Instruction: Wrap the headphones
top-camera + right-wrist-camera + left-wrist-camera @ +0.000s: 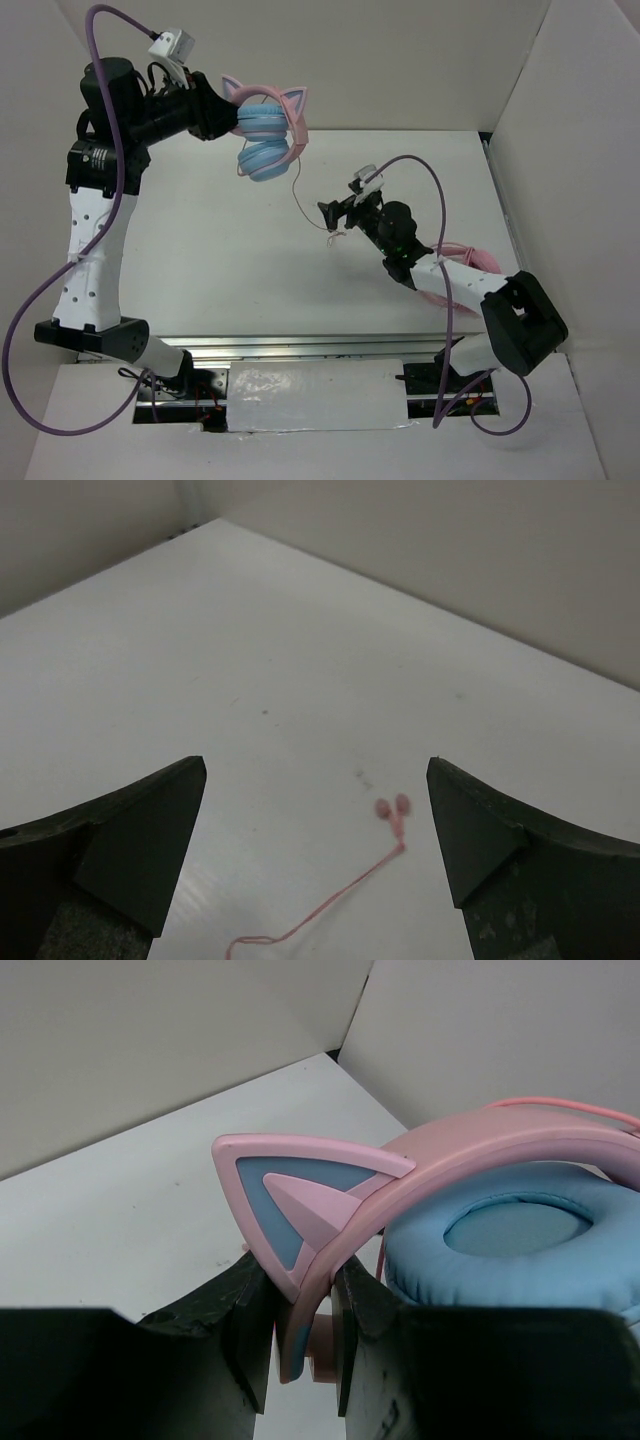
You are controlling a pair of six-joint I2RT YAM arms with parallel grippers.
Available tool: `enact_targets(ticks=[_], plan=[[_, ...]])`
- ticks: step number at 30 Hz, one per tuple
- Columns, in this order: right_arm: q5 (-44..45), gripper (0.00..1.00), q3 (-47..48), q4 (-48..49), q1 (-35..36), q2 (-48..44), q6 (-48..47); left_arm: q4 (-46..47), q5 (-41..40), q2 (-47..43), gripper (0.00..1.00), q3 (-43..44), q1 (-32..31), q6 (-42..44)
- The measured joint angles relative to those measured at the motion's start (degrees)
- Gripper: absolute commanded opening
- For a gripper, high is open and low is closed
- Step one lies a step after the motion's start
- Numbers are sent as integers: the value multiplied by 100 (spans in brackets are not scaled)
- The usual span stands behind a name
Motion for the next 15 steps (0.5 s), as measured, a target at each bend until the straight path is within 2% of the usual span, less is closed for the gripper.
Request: enact_targets(ticks=[5,8,11,15], plan=[[1558,100,308,-352,-42,-131,98,195,72,-122,0,-330,46,-31],[2170,100,343,-529,-188,-133,356,420,199,-188,0,-498,63,-114],[2297,100,168,-592,-411,-293,459,501,319,-175,0,-496,70,-131],[1676,100,-1038,-448,-400,-1344,328,529,422,-52,0,-341,101,-129]])
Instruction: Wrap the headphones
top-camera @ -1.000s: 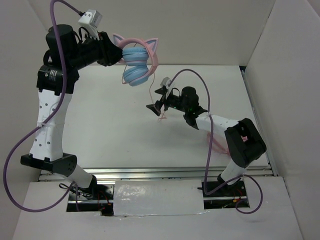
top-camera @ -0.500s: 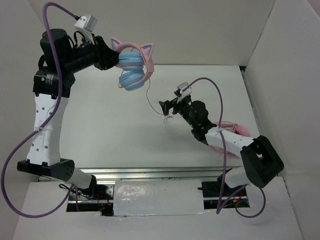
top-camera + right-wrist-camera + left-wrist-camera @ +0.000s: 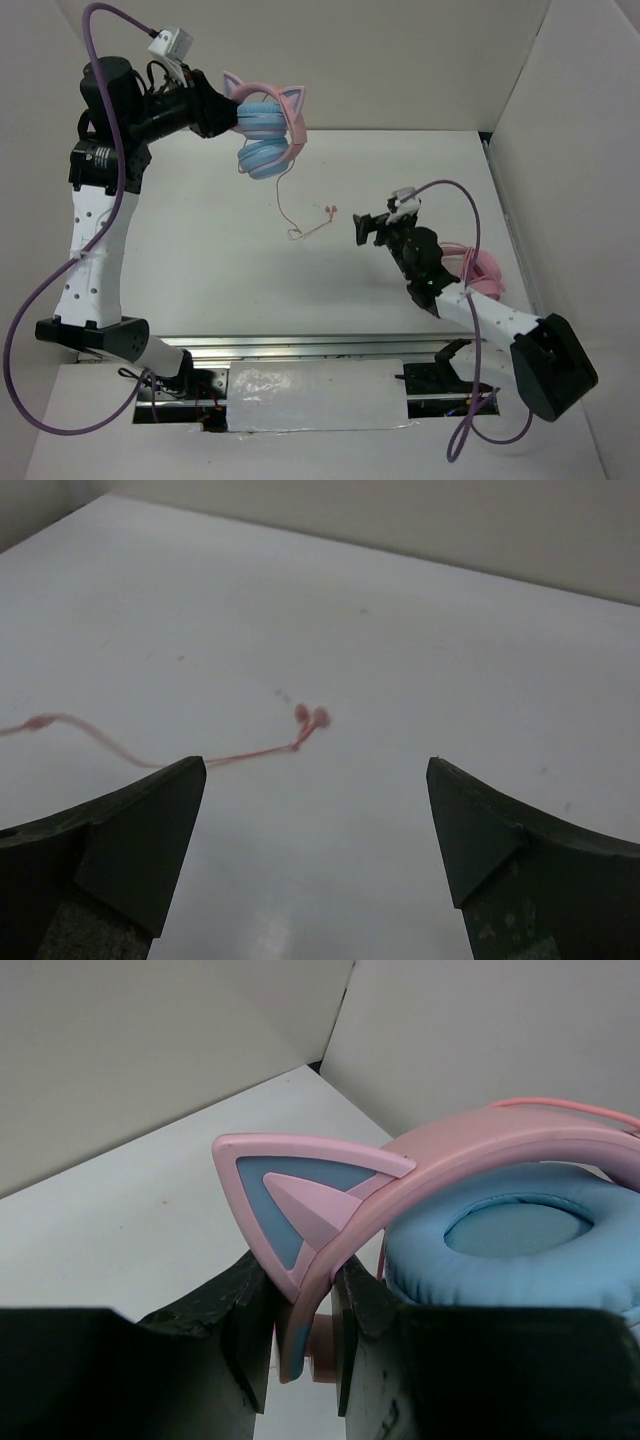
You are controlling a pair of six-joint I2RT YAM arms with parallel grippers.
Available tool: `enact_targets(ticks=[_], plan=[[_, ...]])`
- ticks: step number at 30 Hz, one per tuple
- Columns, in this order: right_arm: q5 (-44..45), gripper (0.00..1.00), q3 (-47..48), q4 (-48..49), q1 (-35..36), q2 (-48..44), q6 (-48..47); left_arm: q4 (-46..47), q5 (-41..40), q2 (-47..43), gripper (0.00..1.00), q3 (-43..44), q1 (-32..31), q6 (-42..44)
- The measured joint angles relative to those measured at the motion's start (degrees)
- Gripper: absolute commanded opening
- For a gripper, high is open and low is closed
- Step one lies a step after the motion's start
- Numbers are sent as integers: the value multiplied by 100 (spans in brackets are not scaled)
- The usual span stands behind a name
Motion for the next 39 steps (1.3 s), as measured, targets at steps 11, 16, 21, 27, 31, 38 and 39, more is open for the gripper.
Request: enact_targets(ticks=[11,16,21,27,31,38,39], plan=[[-1945,100,-962,1364,896,599,280,168,236,151,0,133,216,-155],[-2463,99,243,2072,944,2302,643,273,472,195,0,284,234,-306],[-2767,10,1729,2658,966,3427,975,374,758,289,0,422,267,-391],[-3392,0,3141,1906,695,3825,1102,706,1281,129,0,-127,247,-374],[-3569,0,3379,1139,162,3735,796,922,1451,-356,0,-1032,-11,57],[-3178,0,4347,-1333,-798,3620,-212,966,1128,-1235,0,-2509,-916,1414],[-3060,0,4566,-1685,-876,3609,-415,960,984,-1290,0,-2656,-1043,1620]])
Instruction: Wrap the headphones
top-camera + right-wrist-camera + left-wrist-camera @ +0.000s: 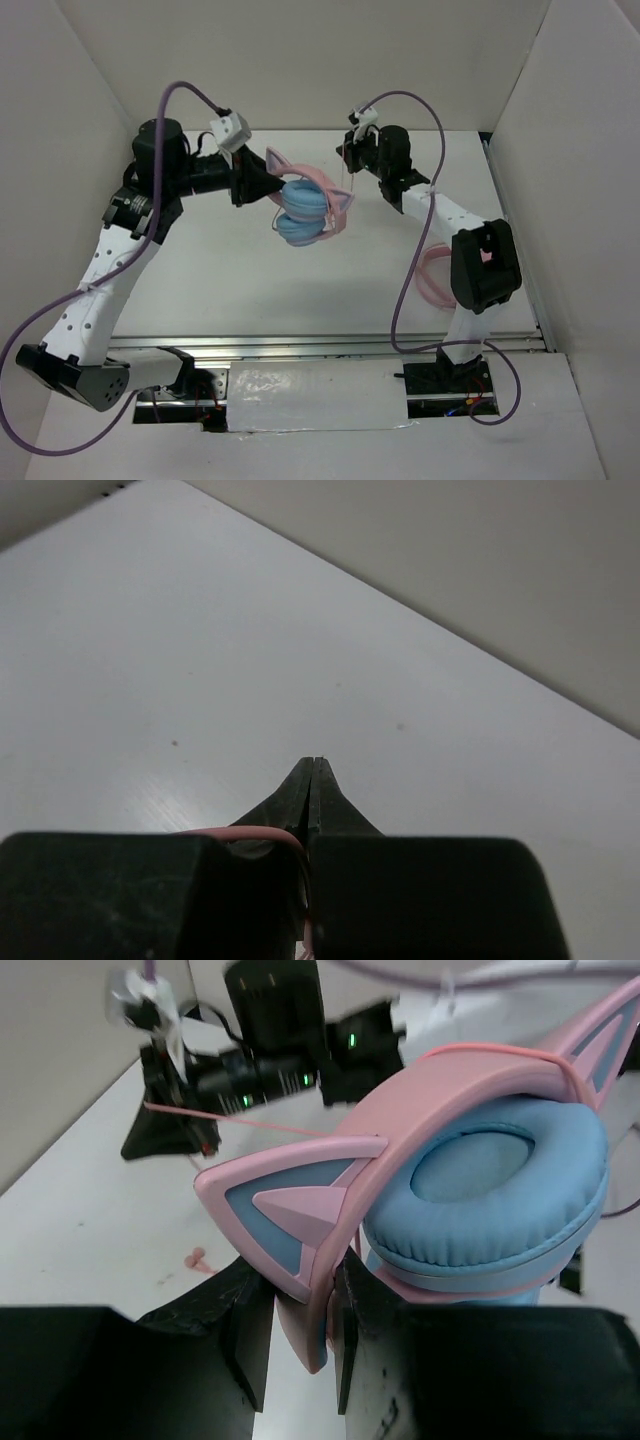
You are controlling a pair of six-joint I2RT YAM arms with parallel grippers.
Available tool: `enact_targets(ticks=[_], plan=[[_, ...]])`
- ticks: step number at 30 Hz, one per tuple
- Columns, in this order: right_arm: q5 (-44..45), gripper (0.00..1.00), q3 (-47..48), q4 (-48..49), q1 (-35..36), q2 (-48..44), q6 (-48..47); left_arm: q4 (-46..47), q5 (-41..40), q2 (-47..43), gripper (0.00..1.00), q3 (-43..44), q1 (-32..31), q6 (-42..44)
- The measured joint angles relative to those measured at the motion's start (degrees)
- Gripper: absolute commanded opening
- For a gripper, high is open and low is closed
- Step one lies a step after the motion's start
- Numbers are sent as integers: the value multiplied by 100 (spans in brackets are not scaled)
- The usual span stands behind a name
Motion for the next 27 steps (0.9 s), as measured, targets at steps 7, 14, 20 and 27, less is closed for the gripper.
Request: enact_targets(ticks=[7,14,20,27], plan=[[197,0,616,-1722,-308,-522,-1104,-234,-1001,-129,0,-861,-1054,1134],[39,0,732,-3051,-260,-1322,-2218,-708,-2455,765,0,-802,-1722,1375],[527,0,1121,-4135,254,-1827,-2743,-1204,-3980,2312,0,-164,-1853,1198],[2140,0,2015,-5276,1233,-1589,-2653,-1473,-4977,3099,0,461,-1871,739]])
